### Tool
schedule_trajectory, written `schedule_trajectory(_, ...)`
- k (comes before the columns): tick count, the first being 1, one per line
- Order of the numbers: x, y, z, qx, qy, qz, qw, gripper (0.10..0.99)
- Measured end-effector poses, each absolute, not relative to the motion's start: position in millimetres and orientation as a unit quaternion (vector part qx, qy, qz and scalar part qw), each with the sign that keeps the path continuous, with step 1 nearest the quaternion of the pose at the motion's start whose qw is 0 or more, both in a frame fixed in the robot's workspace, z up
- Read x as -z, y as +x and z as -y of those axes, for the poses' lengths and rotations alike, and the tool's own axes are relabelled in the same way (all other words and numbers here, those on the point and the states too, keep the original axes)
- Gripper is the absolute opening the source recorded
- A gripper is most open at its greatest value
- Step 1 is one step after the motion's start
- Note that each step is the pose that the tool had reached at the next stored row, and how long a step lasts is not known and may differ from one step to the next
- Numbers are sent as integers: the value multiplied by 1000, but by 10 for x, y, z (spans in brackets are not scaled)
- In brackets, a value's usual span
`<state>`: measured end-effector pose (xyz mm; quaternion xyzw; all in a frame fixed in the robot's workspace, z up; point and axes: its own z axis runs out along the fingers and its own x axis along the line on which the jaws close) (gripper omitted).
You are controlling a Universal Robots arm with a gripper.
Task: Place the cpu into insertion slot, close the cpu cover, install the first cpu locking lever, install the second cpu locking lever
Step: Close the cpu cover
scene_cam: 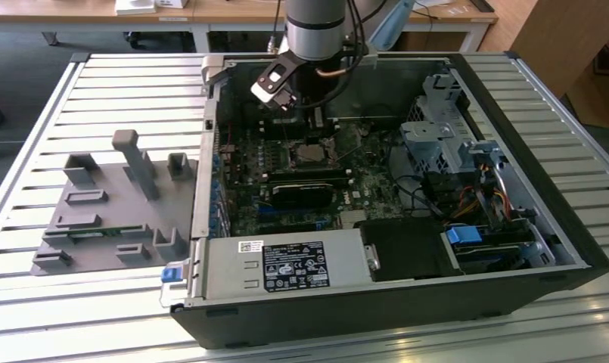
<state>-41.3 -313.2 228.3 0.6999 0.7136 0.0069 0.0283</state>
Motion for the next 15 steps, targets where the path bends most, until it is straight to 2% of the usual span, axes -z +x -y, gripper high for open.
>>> schedule_trajectory(7, -2336, -413, 3132, -7, 700, -714, 28, 106)
schedule_trajectory(15, -2549, -413, 3132, -7, 700, -714, 28, 106)
